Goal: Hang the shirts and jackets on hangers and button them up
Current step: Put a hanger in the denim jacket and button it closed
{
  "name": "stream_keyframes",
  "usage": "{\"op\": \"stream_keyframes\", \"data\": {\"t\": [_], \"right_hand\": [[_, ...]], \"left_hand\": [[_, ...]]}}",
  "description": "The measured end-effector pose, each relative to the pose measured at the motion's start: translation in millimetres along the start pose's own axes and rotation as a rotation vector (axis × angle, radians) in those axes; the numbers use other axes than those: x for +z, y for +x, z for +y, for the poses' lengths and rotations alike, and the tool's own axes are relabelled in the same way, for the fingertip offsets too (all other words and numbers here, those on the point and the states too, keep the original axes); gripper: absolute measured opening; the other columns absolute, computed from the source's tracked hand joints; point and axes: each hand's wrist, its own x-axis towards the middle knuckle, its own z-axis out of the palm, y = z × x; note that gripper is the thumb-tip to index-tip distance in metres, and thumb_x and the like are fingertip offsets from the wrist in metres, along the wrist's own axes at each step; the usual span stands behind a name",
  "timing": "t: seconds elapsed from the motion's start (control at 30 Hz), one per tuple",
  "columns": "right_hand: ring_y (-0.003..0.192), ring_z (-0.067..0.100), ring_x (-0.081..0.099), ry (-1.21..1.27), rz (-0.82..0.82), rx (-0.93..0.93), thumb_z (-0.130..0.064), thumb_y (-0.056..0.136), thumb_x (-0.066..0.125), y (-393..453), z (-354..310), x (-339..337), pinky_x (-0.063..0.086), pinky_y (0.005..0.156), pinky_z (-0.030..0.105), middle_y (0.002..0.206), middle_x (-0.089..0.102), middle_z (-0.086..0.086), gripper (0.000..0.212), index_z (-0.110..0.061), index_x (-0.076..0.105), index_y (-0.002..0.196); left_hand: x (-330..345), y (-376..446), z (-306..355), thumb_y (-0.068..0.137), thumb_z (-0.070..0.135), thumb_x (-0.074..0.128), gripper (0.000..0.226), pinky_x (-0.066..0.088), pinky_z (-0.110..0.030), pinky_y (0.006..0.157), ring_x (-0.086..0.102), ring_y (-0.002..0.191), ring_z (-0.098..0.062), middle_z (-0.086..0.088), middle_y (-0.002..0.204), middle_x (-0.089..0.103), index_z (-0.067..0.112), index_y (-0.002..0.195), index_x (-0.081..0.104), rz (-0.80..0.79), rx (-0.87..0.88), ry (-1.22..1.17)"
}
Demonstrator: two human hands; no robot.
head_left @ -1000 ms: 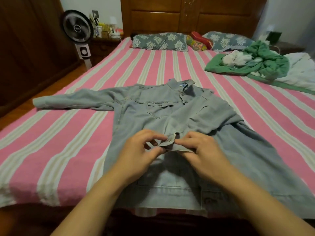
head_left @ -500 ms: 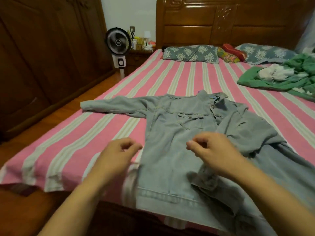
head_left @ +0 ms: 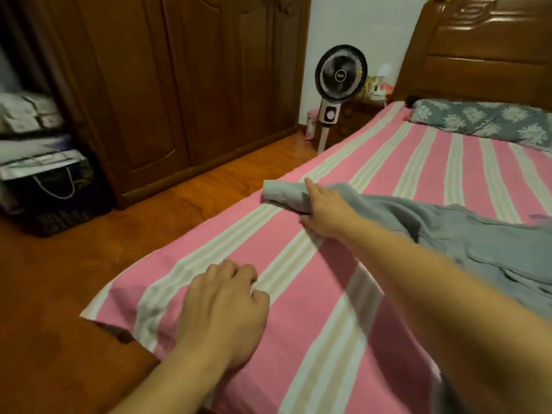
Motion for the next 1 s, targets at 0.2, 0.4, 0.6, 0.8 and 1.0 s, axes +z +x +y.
{"op": "stream_keyframes", "data": {"t": [0.2, 0.4, 0.6, 0.8, 1.0], "right_hand": [[0.107, 0.037, 0.061, 0.208, 0.318, 0.275, -0.011, 0.094, 0.050, 5, 7, -37, 0.043, 0.081, 0.037, 0.115, 0.066, 0.018, 0.021, -0.009, 0.062, 0.112], [0.097, 0.033, 0.068, 1.081, 0.573, 0.570, -0.015, 0.098, 0.047, -155, 63, -158, 0.062, 0.064, 0.046, 0.106, 0.067, 0.014, 0.020, -0.007, 0.058, 0.112], [0.068, 0.019, 0.067, 1.327, 0.751, 0.857, -0.003, 0.095, 0.051, -422, 133, -195, 0.058, 0.071, 0.038, 0.085, 0.067, 0.010, 0.022, -0.009, 0.059, 0.114], [0.053, 0.019, 0.053, 1.231, 0.451, 1.323, -0.007, 0.103, 0.044, -609, 171, -144, 0.055, 0.050, 0.027, 0.066, 0.054, 0.009, 0.025, -0.010, 0.054, 0.080], [0.051, 0.021, 0.047, 0.987, 0.606, 1.263, -0.013, 0.089, 0.058, -601, 224, -162, 0.041, 0.052, 0.029, 0.062, 0.052, 0.010, 0.012, -0.015, 0.060, 0.078]], "left_hand": [[0, -2, 1, 0.085, 0.046, 0.018, 0.049, 0.039, -0.035, 0.096, 0.046, 0.105, -0.015, 0.011, 0.114, 0.053, 0.035, 0.118, 0.054, 0.020, 0.040, 0.004], [-6, -7, -4, 0.092, 0.033, 0.033, 0.035, 0.049, -0.037, 0.085, 0.056, 0.103, -0.020, 0.006, 0.109, 0.056, 0.026, 0.113, 0.060, -0.027, 0.101, 0.258], [67, 39, -1, 0.064, 0.026, 0.069, 0.027, 0.050, -0.050, 0.066, 0.048, 0.070, -0.029, -0.003, 0.076, 0.045, 0.012, 0.087, 0.064, 0.025, 0.206, 0.316], [-16, -103, 208, 0.082, 0.030, 0.056, 0.029, 0.054, -0.039, 0.082, 0.063, 0.104, -0.030, -0.005, 0.117, 0.065, 0.029, 0.110, 0.064, -0.118, 0.475, 0.029], [22, -175, 317, 0.092, 0.029, 0.060, 0.020, 0.047, -0.027, 0.078, 0.066, 0.093, -0.014, 0.004, 0.105, 0.071, 0.026, 0.109, 0.071, -0.381, 0.562, -0.520]]}}
